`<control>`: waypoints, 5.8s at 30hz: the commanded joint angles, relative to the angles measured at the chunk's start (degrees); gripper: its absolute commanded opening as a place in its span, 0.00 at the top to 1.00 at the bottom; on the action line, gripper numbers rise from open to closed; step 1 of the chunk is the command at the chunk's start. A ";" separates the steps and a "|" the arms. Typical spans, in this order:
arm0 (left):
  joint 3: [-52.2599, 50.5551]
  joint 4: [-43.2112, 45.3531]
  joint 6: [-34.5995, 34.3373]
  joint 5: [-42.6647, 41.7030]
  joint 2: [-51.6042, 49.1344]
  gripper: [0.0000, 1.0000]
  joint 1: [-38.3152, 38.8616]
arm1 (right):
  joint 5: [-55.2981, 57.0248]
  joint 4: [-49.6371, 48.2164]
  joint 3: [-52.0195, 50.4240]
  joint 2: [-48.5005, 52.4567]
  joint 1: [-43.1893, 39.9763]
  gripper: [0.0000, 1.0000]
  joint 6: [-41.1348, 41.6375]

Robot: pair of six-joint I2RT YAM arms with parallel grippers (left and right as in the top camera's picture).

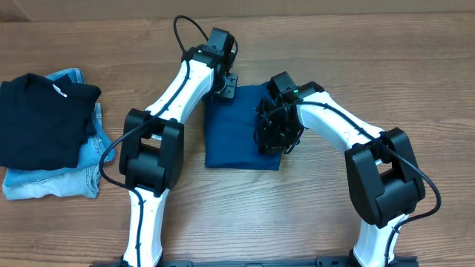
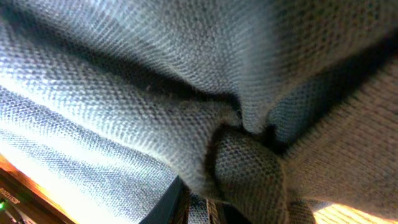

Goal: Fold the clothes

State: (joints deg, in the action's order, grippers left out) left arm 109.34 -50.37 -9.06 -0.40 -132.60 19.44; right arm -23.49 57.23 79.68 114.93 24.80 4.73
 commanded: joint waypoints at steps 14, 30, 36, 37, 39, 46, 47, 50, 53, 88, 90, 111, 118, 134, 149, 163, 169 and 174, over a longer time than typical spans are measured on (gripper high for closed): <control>5.84 -22.49 17.79 -52.13 3.69 0.77 -10.10 | 3.28 0.09 -0.22 0.50 0.20 0.91 0.00; -23.50 -1.57 4.28 -30.05 3.48 0.67 -15.74 | 3.26 0.28 -0.22 0.50 0.20 0.90 0.00; -21.33 -1.40 4.37 -41.22 3.50 0.52 -16.09 | 3.26 0.33 -0.22 0.50 0.20 0.90 0.00; -19.26 -3.26 4.85 -43.52 3.52 0.52 -16.28 | 3.28 0.35 -0.22 0.50 0.20 0.90 0.00; -13.84 -8.74 8.09 -44.92 4.17 0.51 -16.39 | 3.28 0.33 -0.22 0.50 0.20 0.91 0.00; -2.43 -21.64 13.35 -45.62 11.67 0.52 -16.09 | 3.28 0.31 -0.22 0.50 0.20 0.90 0.00; -2.67 -24.83 14.49 -47.71 11.61 0.52 -15.63 | 3.30 0.31 -0.22 0.50 0.20 0.90 0.00; -7.87 -24.90 19.32 -52.48 11.52 0.51 -13.73 | 3.30 0.31 -0.22 0.50 0.20 0.90 0.00; -16.83 -17.03 19.21 -54.29 11.52 0.51 -11.30 | 3.28 0.42 -0.22 0.50 0.20 0.90 0.00; -10.84 4.44 15.08 -15.87 19.52 0.32 -11.26 | -5.05 7.72 8.50 -8.72 0.28 0.91 -0.15; -10.84 8.48 14.99 -15.69 15.61 0.30 -11.26 | -8.17 4.85 6.60 -8.57 0.85 0.91 0.66; -10.84 -11.98 12.87 -11.98 0.70 0.40 -11.17 | -4.68 -20.76 -14.03 -1.51 2.49 0.80 23.52; -11.02 -23.54 12.26 -9.70 0.70 0.55 -11.15 | -3.15 -24.13 -13.97 -1.07 -10.78 0.81 20.37; -10.67 -29.27 19.37 -25.35 0.72 0.40 -12.41 | -0.81 -6.95 -1.38 -5.86 -13.70 0.84 9.77; -9.05 -19.89 36.48 -38.99 0.72 0.33 -16.79 | 6.08 5.01 0.24 -8.46 0.39 0.83 7.13; -8.98 -23.54 34.77 -40.87 0.92 0.72 -22.05 | 5.53 3.76 -2.86 0.37 0.57 0.83 4.37; -8.94 -25.53 37.42 -53.83 1.99 0.66 -26.95 | 11.32 -6.16 -2.86 0.50 0.57 0.83 4.09; -8.94 -27.34 38.73 -53.66 1.99 0.66 -26.93 | 14.51 -17.29 -2.86 1.79 0.57 0.80 3.74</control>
State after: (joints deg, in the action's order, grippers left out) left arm 99.18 -76.99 27.64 -51.81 -131.09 -7.60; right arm -13.15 45.89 76.79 114.89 25.54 8.86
